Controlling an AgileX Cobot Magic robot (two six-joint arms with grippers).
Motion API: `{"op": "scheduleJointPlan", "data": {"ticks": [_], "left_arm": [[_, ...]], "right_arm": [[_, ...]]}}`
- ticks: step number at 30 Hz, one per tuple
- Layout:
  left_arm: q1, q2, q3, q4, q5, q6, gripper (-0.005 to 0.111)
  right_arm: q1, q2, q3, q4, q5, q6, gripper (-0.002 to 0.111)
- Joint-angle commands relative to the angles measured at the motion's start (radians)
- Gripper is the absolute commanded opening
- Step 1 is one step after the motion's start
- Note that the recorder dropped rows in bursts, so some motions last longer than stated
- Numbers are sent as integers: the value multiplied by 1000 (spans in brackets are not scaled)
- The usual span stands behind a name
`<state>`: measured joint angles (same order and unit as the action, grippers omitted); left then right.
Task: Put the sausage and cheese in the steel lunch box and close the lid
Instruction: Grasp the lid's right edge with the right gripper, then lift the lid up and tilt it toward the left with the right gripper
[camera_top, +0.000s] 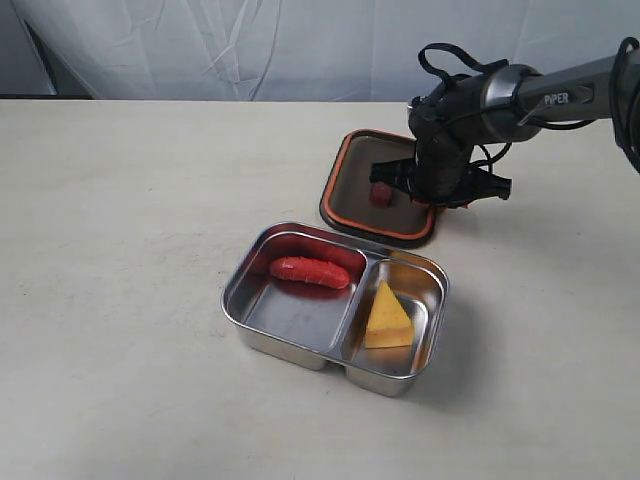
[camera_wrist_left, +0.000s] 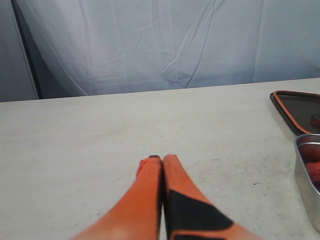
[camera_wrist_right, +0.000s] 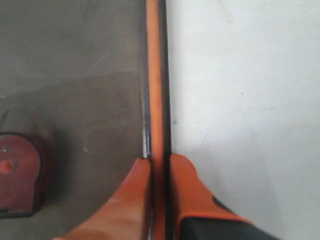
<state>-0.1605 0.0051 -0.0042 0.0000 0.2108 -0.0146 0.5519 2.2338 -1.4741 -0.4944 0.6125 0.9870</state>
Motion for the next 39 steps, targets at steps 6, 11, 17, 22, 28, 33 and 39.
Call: {"op": "scheduleJointPlan", "data": {"ticks": [6, 11, 17, 22, 28, 33, 39], "left_arm": [[1, -5, 4, 0, -9, -1, 0], [1, -5, 4, 0, -9, -1, 0], [1, -5, 4, 0, -9, -1, 0], [1, -5, 4, 0, -9, -1, 0], [1, -5, 4, 0, -9, -1, 0], [1, -5, 4, 0, -9, -1, 0], [1, -5, 4, 0, -9, -1, 0]], "right_arm": [[-5, -64, 3, -10, -4, 29, 0], [-5, -109, 3, -60, -7, 67, 0], [-5, -165, 3, -62, 12, 67, 0], [-5, -198, 3, -62, 19, 67, 0], [-4, -270, 3, -80, 46, 67, 0], [3, -344, 3, -83, 80, 62, 0], [68, -541, 215, -238, 19, 169, 0]]}}
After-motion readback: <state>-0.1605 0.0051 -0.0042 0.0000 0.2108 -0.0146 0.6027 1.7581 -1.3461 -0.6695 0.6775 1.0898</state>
